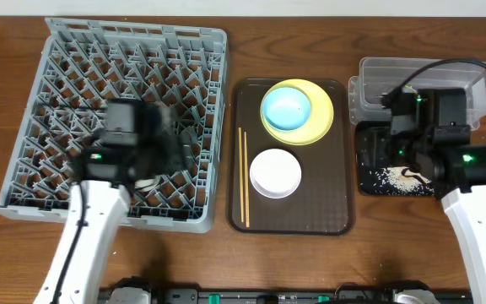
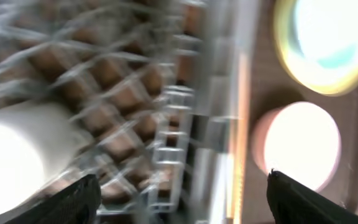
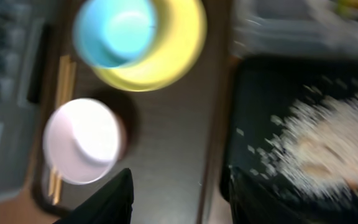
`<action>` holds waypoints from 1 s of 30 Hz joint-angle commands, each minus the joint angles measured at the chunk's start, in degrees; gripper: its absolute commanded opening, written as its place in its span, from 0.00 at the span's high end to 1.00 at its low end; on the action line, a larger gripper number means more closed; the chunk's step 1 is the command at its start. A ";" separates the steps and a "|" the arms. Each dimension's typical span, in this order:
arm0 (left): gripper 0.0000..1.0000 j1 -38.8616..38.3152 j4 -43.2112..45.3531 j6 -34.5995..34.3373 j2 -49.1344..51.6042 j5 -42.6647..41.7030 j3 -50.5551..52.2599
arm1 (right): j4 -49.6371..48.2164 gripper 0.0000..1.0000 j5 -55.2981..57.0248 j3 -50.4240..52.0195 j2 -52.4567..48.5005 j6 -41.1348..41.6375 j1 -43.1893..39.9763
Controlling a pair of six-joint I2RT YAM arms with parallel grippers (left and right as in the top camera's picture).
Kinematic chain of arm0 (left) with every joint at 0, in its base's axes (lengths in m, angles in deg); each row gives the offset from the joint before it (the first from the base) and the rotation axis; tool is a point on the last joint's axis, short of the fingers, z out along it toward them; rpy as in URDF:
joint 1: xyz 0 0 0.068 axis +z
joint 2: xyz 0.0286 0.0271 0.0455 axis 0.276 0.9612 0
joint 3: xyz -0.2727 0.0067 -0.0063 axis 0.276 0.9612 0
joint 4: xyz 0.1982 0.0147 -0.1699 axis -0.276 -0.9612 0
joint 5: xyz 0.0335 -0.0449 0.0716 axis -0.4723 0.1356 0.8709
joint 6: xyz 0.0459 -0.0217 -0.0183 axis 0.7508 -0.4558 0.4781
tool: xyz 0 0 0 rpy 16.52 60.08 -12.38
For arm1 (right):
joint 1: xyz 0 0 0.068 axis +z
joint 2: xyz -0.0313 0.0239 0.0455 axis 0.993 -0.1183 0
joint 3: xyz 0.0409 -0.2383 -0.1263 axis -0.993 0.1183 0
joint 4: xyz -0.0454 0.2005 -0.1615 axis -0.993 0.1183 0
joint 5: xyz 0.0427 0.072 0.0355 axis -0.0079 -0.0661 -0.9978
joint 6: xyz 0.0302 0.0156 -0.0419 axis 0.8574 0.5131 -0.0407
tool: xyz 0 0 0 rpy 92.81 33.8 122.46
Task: Sort waste into correct bins and load items into the dishwasher
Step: 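Grasp the pink-rimmed white dish on the tray with the left gripper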
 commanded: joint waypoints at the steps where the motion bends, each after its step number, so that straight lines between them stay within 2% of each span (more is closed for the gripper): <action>1: 0.15 -9.11 3.10 1.14 -0.17 0.90 -1.07 | 1.53 0.51 9.44 -0.44 0.35 7.72 -2.14; 4: 0.16 -16.39 6.19 1.36 1.07 5.68 -1.07 | 2.64 0.49 10.47 -0.44 0.35 8.68 -3.39; 6: 0.17 -21.33 8.59 1.36 2.56 8.57 -1.07 | 3.41 0.41 10.47 -0.44 0.35 8.66 -4.22; 10: 0.18 -28.85 13.81 1.36 6.62 10.71 -1.07 | 4.00 0.39 10.47 -0.44 0.35 8.66 -5.11; 17: 0.26 -38.12 21.57 1.33 17.33 10.67 -1.07 | 4.46 0.37 10.45 -0.44 0.35 8.63 -5.16; 23: 0.36 -42.99 23.91 1.33 25.92 10.67 -1.07 | 4.52 0.37 10.45 -0.42 0.35 8.63 -5.16; 24: 0.40 -43.41 24.09 1.33 27.17 10.69 -1.07 | 4.52 0.37 10.45 -0.42 0.35 8.63 -5.16; 27: 0.60 -43.74 24.30 1.33 29.62 10.67 -1.07 | 4.52 0.37 10.45 -0.42 0.35 8.63 -5.16; 28: 0.71 -43.71 24.30 1.33 30.01 10.67 -1.07 | 4.52 0.37 10.45 -0.42 0.35 8.63 -5.16; 30: 0.79 -43.71 24.33 1.33 30.08 10.69 -1.07 | 4.52 0.37 10.45 -0.42 0.35 8.61 -5.16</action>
